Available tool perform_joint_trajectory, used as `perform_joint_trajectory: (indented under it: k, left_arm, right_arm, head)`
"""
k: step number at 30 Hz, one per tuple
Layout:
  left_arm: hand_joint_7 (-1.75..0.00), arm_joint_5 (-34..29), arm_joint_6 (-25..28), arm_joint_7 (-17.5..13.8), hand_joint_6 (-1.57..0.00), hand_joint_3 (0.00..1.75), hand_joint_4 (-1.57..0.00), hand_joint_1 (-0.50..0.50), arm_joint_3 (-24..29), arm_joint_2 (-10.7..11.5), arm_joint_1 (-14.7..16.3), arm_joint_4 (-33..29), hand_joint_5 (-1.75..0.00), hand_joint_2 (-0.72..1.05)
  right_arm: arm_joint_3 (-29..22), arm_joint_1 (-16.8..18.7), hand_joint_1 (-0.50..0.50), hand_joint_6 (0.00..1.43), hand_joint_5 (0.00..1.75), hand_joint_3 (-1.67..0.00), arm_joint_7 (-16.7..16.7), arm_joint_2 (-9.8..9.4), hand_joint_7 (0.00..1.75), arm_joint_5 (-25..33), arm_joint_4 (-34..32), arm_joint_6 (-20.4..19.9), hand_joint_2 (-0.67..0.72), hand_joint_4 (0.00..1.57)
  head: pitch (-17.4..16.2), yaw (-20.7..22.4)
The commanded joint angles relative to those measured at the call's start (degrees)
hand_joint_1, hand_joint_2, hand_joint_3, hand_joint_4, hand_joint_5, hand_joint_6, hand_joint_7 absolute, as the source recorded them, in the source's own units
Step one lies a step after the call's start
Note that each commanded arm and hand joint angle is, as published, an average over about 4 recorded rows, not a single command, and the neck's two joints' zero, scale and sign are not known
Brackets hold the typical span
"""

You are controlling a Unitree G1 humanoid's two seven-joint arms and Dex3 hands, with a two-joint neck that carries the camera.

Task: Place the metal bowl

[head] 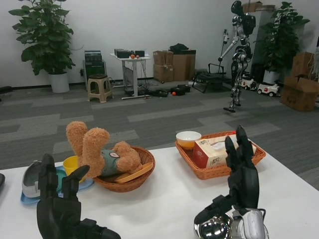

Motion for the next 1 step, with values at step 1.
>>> perform_joint_trajectory:
  k: [1]
  left_arm:
    - [-0.07, 0.1, -0.5, -0.4, -0.03, 0.0, -1.16, -0.48, -0.2, 0.6, -0.5, 0.5, -1.27, -0.61]
  right_arm:
    - [-0.4, -1.2, -0.33, 0.0, 0.23, 0.0, 2.3, -1.78, 0.21, 0.0, -2.3, 2.5, 0.6, 0.0]
  head:
    - [0.2, 0.3]
